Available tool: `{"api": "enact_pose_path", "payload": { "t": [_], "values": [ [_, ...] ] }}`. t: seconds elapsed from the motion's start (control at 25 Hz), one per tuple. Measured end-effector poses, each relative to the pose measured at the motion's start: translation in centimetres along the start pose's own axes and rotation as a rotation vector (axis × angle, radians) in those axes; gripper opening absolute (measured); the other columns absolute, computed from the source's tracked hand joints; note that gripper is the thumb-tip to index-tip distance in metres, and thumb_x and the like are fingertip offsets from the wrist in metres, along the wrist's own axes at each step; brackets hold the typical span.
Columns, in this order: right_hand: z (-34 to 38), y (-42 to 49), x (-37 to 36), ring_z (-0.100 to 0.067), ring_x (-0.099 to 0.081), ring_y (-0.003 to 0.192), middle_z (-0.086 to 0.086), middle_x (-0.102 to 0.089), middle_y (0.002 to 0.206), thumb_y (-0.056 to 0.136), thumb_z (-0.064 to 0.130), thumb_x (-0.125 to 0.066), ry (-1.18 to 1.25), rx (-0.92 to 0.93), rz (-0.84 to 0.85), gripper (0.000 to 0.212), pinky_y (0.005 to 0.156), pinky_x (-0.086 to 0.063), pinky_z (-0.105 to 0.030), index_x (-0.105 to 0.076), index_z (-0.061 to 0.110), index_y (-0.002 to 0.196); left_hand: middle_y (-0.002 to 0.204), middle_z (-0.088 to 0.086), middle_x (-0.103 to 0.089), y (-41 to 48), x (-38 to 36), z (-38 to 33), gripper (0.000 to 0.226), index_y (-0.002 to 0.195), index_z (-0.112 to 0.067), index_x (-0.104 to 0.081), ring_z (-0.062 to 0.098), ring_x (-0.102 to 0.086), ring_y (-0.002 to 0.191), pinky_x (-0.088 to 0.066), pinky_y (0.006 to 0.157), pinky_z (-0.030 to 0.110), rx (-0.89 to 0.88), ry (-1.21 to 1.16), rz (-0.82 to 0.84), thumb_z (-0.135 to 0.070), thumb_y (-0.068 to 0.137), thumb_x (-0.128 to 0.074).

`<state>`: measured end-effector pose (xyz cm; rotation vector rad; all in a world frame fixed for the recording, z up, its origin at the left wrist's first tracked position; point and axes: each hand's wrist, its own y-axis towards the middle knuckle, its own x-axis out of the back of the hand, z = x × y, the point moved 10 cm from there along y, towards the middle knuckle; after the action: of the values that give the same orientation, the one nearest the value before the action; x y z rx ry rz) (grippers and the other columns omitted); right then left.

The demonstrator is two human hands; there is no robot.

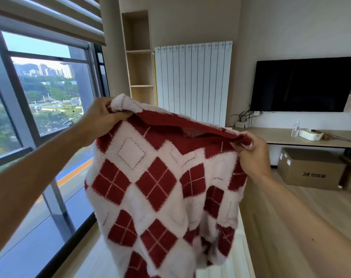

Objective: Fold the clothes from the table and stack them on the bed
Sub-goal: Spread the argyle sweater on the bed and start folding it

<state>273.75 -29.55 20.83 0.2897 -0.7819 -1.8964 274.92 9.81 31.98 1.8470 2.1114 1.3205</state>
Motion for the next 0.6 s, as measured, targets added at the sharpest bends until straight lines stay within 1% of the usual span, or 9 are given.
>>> {"api": "enact_pose_path", "payload": {
  "t": [0.08, 0.12, 0.16, 0.24, 0.32, 0.36, 0.48, 0.56, 0.6],
  "values": [
    [2.2, -0.3, -1.0, -0.003, -0.069, 0.092, 0.014, -0.075, 0.093, 0.091, 0.011, -0.072, -0.070, 0.104, 0.101, 0.013, 0.086, -0.054, -0.024, -0.074, 0.022, 0.097, 0.090, 0.001, -0.076, -1.6, 1.4, 2.0, 0.018, 0.093, -0.030, -0.074, 0.019, -0.074, 0.087, -0.061, 0.078, 0.033, 0.043, 0.015, 0.023, -0.013, 0.087, -0.076],
    [3.0, -0.7, -1.6, 0.002, -0.068, 0.088, 0.018, -0.074, 0.089, 0.091, 0.014, -0.071, -0.111, 0.133, 0.148, 0.011, 0.080, -0.052, -0.017, -0.074, 0.023, 0.097, 0.086, -0.004, -0.078, -2.5, 1.8, 2.6, 0.024, 0.090, -0.034, -0.075, 0.018, -0.074, 0.085, -0.062, 0.077, 0.030, 0.039, 0.018, 0.039, -0.011, 0.086, -0.077],
    [3.5, -1.3, -2.4, 0.006, -0.067, 0.083, 0.023, -0.073, 0.084, 0.092, 0.018, -0.070, -0.142, 0.140, 0.197, 0.008, 0.072, -0.048, -0.010, -0.074, 0.024, 0.097, 0.080, -0.010, -0.077, -3.7, 2.1, 3.0, 0.027, 0.085, -0.038, -0.076, 0.010, -0.073, 0.079, -0.060, 0.071, 0.021, 0.021, 0.031, 0.056, -0.011, 0.084, -0.078],
    [4.3, -2.8, -3.5, 0.012, -0.065, 0.073, 0.033, -0.069, 0.075, 0.095, 0.023, -0.066, -0.175, 0.112, 0.298, 0.008, 0.063, -0.042, -0.004, -0.073, 0.027, 0.096, 0.074, -0.026, -0.073, -5.9, 2.3, 3.0, 0.029, 0.079, -0.052, -0.073, -0.004, -0.068, 0.068, -0.053, 0.062, 0.007, -0.019, 0.122, 0.086, -0.024, 0.078, -0.079],
    [4.3, -4.5, -4.2, 0.017, -0.064, 0.074, 0.040, -0.067, 0.076, 0.096, 0.026, -0.063, -0.169, 0.059, 0.402, 0.012, 0.064, -0.042, -0.001, -0.070, 0.035, 0.098, 0.071, -0.034, -0.069, -8.1, 2.1, 3.6, 0.023, 0.078, -0.059, -0.069, -0.009, -0.065, 0.062, -0.048, 0.055, 0.005, -0.023, 0.206, 0.106, -0.038, 0.073, -0.076],
    [4.0, -5.7, -4.5, 0.018, -0.064, 0.076, 0.041, -0.067, 0.078, 0.096, 0.025, -0.061, -0.162, 0.036, 0.454, 0.015, 0.066, -0.042, 0.000, -0.069, 0.037, 0.098, 0.071, -0.035, -0.068, -9.3, 1.9, 4.6, 0.019, 0.078, -0.056, -0.069, -0.009, -0.065, 0.060, -0.047, 0.053, 0.005, -0.017, 0.226, 0.106, -0.039, 0.074, -0.076],
    [2.3, -9.6, -4.6, 0.010, -0.067, 0.075, 0.032, -0.071, 0.079, 0.095, 0.023, -0.060, -0.212, -0.021, 0.565, 0.021, 0.064, -0.046, -0.004, -0.067, 0.041, 0.087, 0.072, -0.033, -0.068, -13.9, 0.9, 7.7, 0.013, 0.074, -0.040, -0.068, -0.007, -0.063, 0.058, -0.044, 0.050, 0.006, -0.011, 0.263, 0.065, -0.037, 0.084, -0.075],
    [0.0, -12.8, -4.0, -0.007, -0.069, 0.066, 0.014, -0.073, 0.076, 0.093, 0.027, -0.061, -0.272, -0.103, 0.613, 0.021, 0.057, -0.050, -0.021, -0.066, 0.040, 0.077, 0.065, -0.016, -0.070, -17.7, -0.7, 9.5, 0.021, 0.077, -0.029, -0.071, 0.002, -0.064, 0.058, -0.045, 0.052, 0.012, -0.031, 0.292, 0.087, -0.046, 0.090, -0.069],
    [-1.2, -14.3, -3.7, -0.012, -0.068, 0.063, 0.007, -0.072, 0.073, 0.093, 0.028, -0.062, -0.292, -0.141, 0.648, 0.021, 0.056, -0.050, -0.027, -0.065, 0.038, 0.075, 0.063, -0.015, -0.069, -19.5, -1.6, 10.2, 0.031, 0.078, -0.020, -0.073, 0.004, -0.065, 0.058, -0.047, 0.054, 0.014, -0.040, 0.291, 0.116, -0.047, 0.090, -0.064]
  ]
}}
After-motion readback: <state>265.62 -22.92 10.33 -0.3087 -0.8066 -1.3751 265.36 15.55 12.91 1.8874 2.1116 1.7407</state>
